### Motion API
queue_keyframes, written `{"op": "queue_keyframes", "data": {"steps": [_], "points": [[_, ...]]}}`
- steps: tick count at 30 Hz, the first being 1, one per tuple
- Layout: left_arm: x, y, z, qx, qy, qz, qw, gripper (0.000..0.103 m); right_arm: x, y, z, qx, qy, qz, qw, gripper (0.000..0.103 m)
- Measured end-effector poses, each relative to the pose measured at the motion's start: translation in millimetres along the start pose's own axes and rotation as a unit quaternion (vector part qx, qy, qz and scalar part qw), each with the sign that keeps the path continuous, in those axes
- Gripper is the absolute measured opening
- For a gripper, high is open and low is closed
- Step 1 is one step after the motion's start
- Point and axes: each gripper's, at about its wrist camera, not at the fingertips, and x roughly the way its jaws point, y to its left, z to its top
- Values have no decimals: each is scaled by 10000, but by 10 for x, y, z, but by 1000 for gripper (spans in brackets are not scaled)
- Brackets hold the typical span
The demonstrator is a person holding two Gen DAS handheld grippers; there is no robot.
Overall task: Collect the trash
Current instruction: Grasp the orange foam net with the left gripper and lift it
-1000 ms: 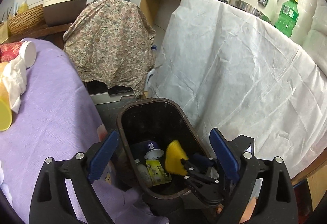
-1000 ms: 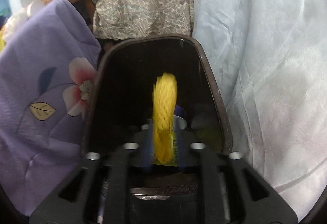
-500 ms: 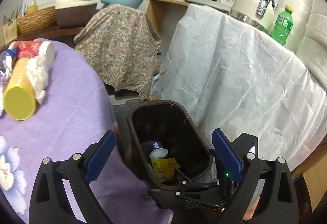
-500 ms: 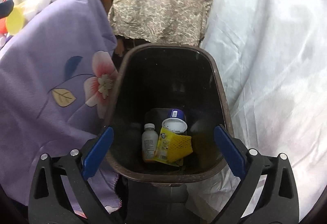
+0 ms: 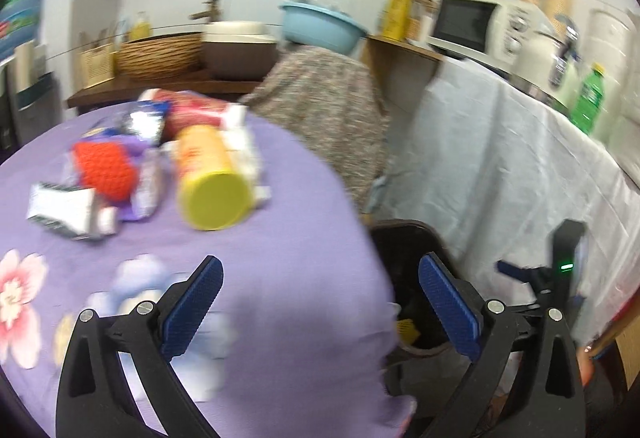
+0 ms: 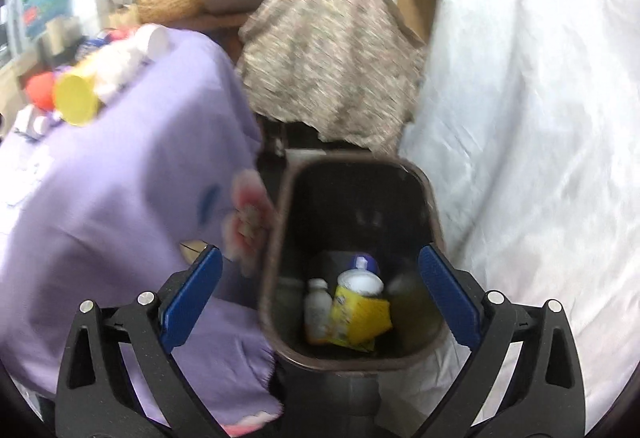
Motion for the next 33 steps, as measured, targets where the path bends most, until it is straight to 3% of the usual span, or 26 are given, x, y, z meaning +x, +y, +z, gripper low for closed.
{"op": "queue_keyframes", "data": {"steps": [4,9,13,16,20,23,26,31,33], "points": [[-95,487,80,-143,-116,709,9973,97,-154,291,189,-261,-255,305,9989,97],[-131,1223,297,-458,-293,1439,9881,97,-289,659,341,-570,-505,592,9953,97],[-16,1586,484,-668,-187,1498,9863,96,-303,890,414,-749,-543,720,9931,97],[126,1722,621,-863,-113,1301,9877,93,-314,1016,429,-819,-524,781,9922,97],[340,1705,701,-735,51,1221,9898,92,-319,1129,427,-888,-484,821,9915,97],[509,1649,751,-619,185,1194,9907,86,-308,1168,452,-926,-474,842,9910,97],[599,1634,731,-552,306,1308,9894,59,-314,1206,484,-943,-489,865,9906,97],[587,1739,632,-906,384,1137,9886,19,-284,1278,542,-941,-480,986,9895,97],[502,1734,585,-960,300,1079,9891,14,-260,1319,552,-954,-461,1035,9890,97]]}}
